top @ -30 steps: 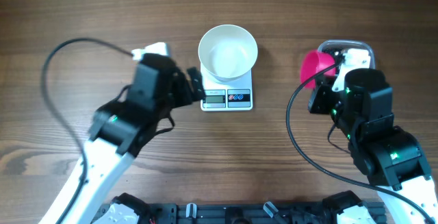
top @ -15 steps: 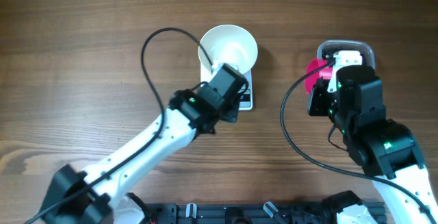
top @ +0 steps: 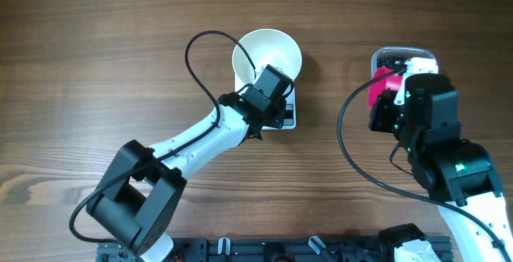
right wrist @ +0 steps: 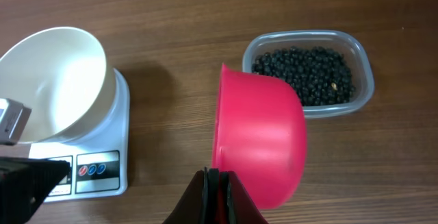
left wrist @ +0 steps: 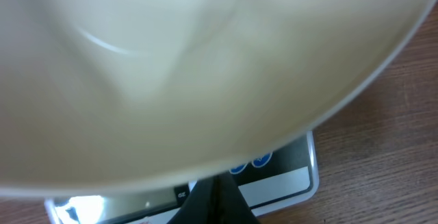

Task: Scoop item into bowl and weigh 150g on scale

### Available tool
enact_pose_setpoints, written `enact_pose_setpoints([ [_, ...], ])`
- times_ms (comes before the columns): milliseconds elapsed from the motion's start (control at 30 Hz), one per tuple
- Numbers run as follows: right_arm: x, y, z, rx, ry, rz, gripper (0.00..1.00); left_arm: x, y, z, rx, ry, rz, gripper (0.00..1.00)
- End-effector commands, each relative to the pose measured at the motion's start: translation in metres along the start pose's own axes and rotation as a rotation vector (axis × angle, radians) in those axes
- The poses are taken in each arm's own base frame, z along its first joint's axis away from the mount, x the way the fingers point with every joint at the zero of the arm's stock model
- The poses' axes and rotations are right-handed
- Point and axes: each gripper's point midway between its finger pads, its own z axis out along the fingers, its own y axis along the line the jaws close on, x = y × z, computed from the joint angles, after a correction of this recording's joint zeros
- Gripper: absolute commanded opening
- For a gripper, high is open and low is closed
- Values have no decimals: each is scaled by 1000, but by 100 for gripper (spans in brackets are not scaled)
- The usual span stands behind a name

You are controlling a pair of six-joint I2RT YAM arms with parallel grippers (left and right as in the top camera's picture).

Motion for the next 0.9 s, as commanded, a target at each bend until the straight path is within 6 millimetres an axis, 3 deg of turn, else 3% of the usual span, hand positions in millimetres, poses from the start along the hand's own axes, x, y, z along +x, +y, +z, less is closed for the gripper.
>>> enact_pose_setpoints([
  [0, -9, -1, -3, -22, -17, 42, 4, 9, -4, 18, 15, 30, -7, 4],
  [200, -9, -1, -2, -30, -14, 44, 4, -1, -1, 21, -8, -13, -11, 4],
  [367, -9, -1, -2, -30, -13, 44, 4, 14, 4, 35, -33, 40, -4, 4],
  [867, -8, 0, -2, -36, -10, 46, 4, 25, 9, 34, -54, 83, 0, 4],
])
